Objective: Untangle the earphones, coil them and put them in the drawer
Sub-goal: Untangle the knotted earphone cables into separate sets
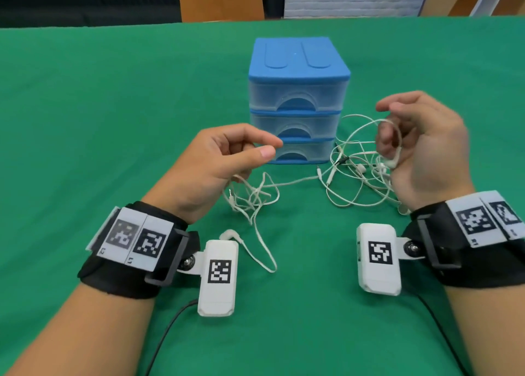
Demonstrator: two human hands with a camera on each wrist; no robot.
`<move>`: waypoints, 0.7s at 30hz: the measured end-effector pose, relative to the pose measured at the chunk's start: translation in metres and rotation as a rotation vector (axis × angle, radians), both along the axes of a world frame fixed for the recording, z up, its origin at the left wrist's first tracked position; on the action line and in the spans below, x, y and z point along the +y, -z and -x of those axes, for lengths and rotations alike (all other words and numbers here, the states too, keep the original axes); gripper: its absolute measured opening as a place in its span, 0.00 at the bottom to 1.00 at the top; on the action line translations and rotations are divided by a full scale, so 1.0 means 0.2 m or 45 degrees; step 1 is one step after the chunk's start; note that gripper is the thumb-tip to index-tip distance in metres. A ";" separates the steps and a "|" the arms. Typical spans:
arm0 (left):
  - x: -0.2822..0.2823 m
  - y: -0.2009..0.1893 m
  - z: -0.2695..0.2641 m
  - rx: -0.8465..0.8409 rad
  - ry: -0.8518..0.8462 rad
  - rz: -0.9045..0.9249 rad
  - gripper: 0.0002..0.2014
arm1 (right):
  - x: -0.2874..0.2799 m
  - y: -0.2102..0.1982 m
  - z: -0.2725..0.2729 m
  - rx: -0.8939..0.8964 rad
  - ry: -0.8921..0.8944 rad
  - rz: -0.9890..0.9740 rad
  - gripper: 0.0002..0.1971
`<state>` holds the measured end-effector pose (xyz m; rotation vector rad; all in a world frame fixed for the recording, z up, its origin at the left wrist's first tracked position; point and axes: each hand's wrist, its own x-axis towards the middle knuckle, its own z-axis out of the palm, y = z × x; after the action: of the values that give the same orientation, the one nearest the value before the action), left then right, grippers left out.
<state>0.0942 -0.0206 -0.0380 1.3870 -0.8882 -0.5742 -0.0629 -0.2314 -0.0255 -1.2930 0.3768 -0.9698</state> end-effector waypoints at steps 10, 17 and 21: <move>-0.01 0.00 0.02 -0.092 0.101 -0.300 0.15 | 0.12 0.04 -0.08 0.464 -0.344 0.648 0.15; -0.01 0.02 0.02 -0.098 0.072 -0.351 0.14 | 0.16 0.07 -0.08 0.922 -0.810 0.890 0.21; -0.03 -0.01 0.04 0.042 0.048 -0.008 0.13 | 0.17 0.06 -0.09 0.811 -0.766 0.896 0.12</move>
<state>0.0862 -0.0258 -0.0363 1.3652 -0.8881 -0.6280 -0.0453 -0.1971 -0.0369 -2.1982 0.0933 -0.1348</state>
